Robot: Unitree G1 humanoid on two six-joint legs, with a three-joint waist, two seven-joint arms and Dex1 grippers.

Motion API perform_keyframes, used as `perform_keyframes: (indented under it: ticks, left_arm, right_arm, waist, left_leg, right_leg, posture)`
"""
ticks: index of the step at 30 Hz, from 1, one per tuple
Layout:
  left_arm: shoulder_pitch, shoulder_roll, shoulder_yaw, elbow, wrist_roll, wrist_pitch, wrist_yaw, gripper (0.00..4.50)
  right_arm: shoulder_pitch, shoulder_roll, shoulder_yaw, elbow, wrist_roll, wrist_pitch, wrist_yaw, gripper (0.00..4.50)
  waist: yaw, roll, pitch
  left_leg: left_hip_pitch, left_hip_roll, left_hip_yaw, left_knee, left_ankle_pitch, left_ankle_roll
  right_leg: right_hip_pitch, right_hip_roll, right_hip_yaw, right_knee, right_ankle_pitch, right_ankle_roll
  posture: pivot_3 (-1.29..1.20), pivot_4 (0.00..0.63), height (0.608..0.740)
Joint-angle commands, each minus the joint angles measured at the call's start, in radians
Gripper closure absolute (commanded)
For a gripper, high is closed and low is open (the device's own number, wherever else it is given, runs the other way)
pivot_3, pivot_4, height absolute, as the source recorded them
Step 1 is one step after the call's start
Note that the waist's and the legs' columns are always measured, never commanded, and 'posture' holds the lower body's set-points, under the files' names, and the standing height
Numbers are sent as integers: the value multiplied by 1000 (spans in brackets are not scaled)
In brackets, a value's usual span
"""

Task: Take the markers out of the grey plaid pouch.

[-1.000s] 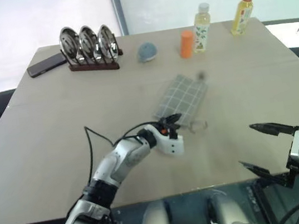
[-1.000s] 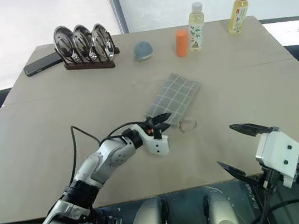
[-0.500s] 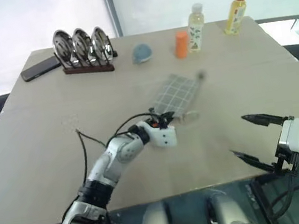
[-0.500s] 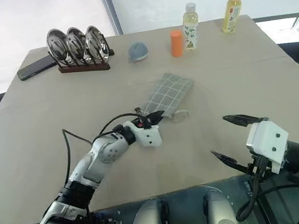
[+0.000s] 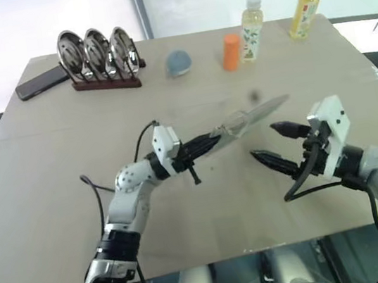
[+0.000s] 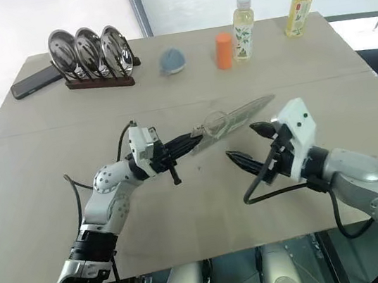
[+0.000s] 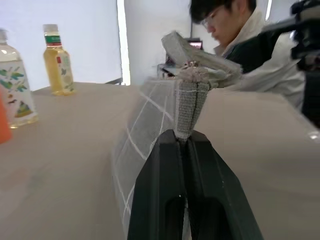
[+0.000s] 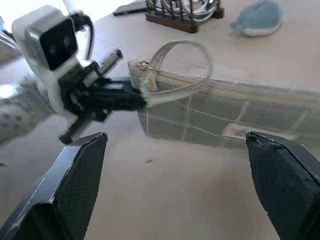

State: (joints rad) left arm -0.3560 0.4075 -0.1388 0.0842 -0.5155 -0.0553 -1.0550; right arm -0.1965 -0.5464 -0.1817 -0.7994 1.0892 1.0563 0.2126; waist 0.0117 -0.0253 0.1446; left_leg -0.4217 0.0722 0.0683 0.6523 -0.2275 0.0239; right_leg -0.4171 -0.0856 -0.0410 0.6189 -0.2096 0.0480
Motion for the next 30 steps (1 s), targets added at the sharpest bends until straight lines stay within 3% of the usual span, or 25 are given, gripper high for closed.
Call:
perform_keyframes:
  ticks: [1, 4, 7, 14, 15, 22, 27, 29, 30]
  left_arm:
    - [13, -6, 17, -66, -20, 16, -26, 4405]
    - [28, -15, 18, -74, -1, 11, -34, 4405]
    - [40, -24, 19, -84, 10, 8, -33, 4500]
    - [86, -29, 35, -111, 23, 5, -20, 4500]
    - [92, -29, 37, -114, 25, 5, -16, 4500]
    - [121, -46, 70, -89, 17, -14, 12, 4500]
    - [112, -54, 74, -60, 28, -46, -17, 4500]
    - [98, -58, 71, -42, 35, -57, -28, 4500]
    - [92, -60, 68, -38, 36, -58, -32, 4500]
  right_arm:
    - [-105, 52, 12, 84, 142, 27, -133, 0]
    - [-189, 98, 44, 182, 189, 45, -213, 0]
    - [-233, 142, 62, 256, 213, 48, -287, 823]
    - [-268, 56, 56, 237, 177, 43, -284, 4225]
    - [-271, 33, 52, 229, 160, 38, -274, 4448]
    - [-239, -160, -51, 246, 5, -19, -191, 4448]
    - [-211, -212, -81, 184, 216, 33, -84, 4448]
    - [-206, -188, -53, 172, 254, 32, -127, 4448]
    - [-204, -169, -35, 178, 276, 31, -161, 4225]
  waist:
    - [-1, 0, 1]
    - [2, 0, 1]
    - [2, 1, 1]
    - [1, 1, 1]
    - [2, 1, 1]
    - [3, 1, 1]
    - [-1, 1, 1]
    - [-1, 1, 1]
    - [0, 1, 1]
  left_leg:
    - [0, 0, 0, 0, 0, 0]
    - [4, 0, 0, 1, 0, 0]
    - [5, 1, -1, 1, 0, 0]
    - [1, 0, 1, 1, 0, 0]
    - [0, 0, 1, 1, 0, 0]
    - [1, 0, 0, 1, 0, 0]
    - [2, 1, 0, 0, 0, 0]
    - [2, 1, 0, 0, 0, 0]
    - [2, 1, 0, -1, 0, 0]
  right_leg:
    - [0, 0, 0, 1, 0, 0]
    - [1, 0, 0, 3, 1, -1]
    - [2, 1, 0, 5, 1, -2]
    - [0, 1, 2, 2, 3, 1]
    - [0, 1, 2, 2, 3, 1]
    - [0, 1, 2, 2, 1, -1]
    - [0, 1, 2, 2, 1, -2]
    - [0, 2, 2, 2, 1, -2]
    - [0, 2, 2, 2, 1, -2]
  posture:
    - [0, 150, 740]
    - [0, 150, 740]
    - [0, 150, 740]
    - [0, 150, 740]
    - [0, 150, 740]
    - [0, 150, 740]
    - [0, 150, 740]
    - [0, 150, 740]
    - [0, 150, 740]
